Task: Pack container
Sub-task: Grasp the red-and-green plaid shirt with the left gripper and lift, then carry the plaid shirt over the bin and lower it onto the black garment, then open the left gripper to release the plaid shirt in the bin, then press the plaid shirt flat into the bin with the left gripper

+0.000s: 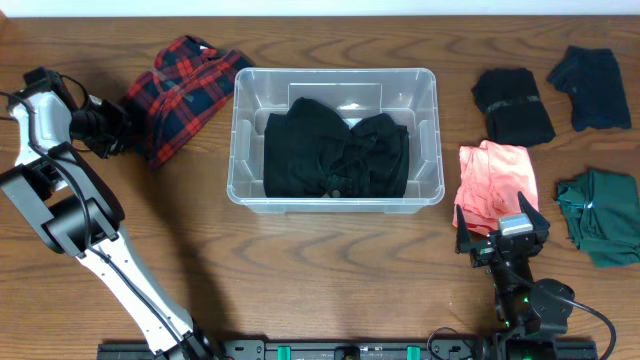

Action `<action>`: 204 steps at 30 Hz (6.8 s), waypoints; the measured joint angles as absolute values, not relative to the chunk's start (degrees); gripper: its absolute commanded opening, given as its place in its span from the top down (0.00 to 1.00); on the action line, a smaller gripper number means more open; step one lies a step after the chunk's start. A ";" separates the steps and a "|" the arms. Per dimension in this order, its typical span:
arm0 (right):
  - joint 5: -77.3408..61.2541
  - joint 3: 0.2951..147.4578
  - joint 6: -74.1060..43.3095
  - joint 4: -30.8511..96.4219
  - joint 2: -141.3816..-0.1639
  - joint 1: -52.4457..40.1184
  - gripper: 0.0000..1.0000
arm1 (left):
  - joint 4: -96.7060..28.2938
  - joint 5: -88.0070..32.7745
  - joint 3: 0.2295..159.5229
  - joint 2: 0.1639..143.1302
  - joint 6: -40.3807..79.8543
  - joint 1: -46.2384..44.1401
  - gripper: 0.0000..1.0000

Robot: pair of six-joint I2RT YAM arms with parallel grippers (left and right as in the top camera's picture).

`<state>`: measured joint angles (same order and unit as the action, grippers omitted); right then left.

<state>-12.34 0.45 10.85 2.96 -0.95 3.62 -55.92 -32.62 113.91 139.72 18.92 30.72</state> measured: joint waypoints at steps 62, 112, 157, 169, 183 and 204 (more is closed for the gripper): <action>-12.34 0.45 10.85 2.96 -0.95 3.62 0.01 | -72.25 -38.48 113.40 81.49 4.12 1.65 0.94; -12.34 0.45 10.85 2.96 -0.95 3.62 0.01 | -54.04 -58.59 113.38 109.10 -9.04 -15.55 0.94; -12.34 0.45 10.85 2.96 -0.95 3.64 0.01 | -58.61 -28.91 113.65 101.75 -8.58 -9.74 0.29; -12.34 0.45 10.85 2.96 -0.95 3.62 0.01 | -52.36 -14.85 114.56 108.40 -7.07 -17.98 0.63; -12.34 0.45 10.85 2.96 -0.95 3.62 0.01 | -45.76 -5.45 114.56 117.69 -2.92 -24.60 0.94; -12.34 0.45 10.85 2.96 -0.95 3.64 0.01 | -41.28 2.46 114.56 133.45 4.32 -29.69 0.94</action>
<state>-12.34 0.45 10.85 2.96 -0.95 3.64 -41.28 2.46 114.56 133.45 4.32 -29.69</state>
